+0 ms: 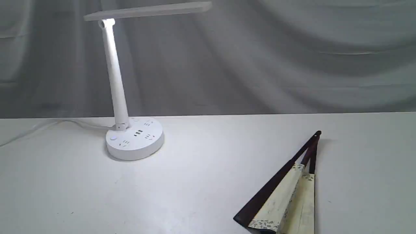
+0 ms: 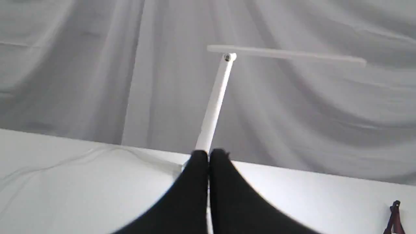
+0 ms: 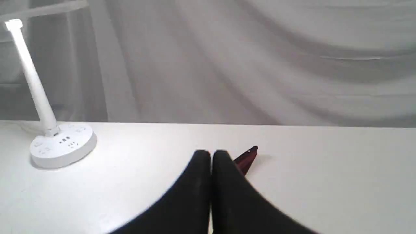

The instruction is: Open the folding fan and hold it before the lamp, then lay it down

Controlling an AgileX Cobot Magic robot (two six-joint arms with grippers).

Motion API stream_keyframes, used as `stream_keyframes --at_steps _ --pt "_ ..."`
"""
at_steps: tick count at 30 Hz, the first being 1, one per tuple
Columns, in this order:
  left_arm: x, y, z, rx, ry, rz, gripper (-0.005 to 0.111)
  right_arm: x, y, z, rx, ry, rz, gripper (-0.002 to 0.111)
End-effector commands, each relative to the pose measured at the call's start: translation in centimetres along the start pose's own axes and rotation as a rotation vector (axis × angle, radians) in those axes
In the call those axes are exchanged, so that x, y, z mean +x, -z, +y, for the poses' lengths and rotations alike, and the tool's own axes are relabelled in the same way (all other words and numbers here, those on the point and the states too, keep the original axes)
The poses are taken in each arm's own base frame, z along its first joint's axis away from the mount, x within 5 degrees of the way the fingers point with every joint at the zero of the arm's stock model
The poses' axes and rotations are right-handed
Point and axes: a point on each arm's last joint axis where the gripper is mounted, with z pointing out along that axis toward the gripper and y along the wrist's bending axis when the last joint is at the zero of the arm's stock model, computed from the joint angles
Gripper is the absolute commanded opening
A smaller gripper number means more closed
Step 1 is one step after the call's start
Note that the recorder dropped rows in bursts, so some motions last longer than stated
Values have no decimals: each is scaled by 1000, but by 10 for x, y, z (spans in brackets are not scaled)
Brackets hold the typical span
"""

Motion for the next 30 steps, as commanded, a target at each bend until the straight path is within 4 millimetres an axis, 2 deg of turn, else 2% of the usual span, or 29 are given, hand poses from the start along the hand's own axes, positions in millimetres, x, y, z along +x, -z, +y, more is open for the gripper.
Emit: stream_keyframes --at_steps 1,7,13,21,30 --pt "-6 -17 -1 -10 -33 68 0 -17 -15 -2 7 13 44 0" --pt "-17 -49 0 -20 -50 33 0 -43 -43 -7 25 4 21 0" --pt "-27 -71 0 -17 -48 -60 0 -51 -73 -15 61 -8 -39 0" --pt "-22 -108 6 -54 -190 -13 0 -44 -117 -25 86 -24 23 0" --pt "13 -168 16 -86 -152 271 0 -14 -172 -36 103 -30 213 0"
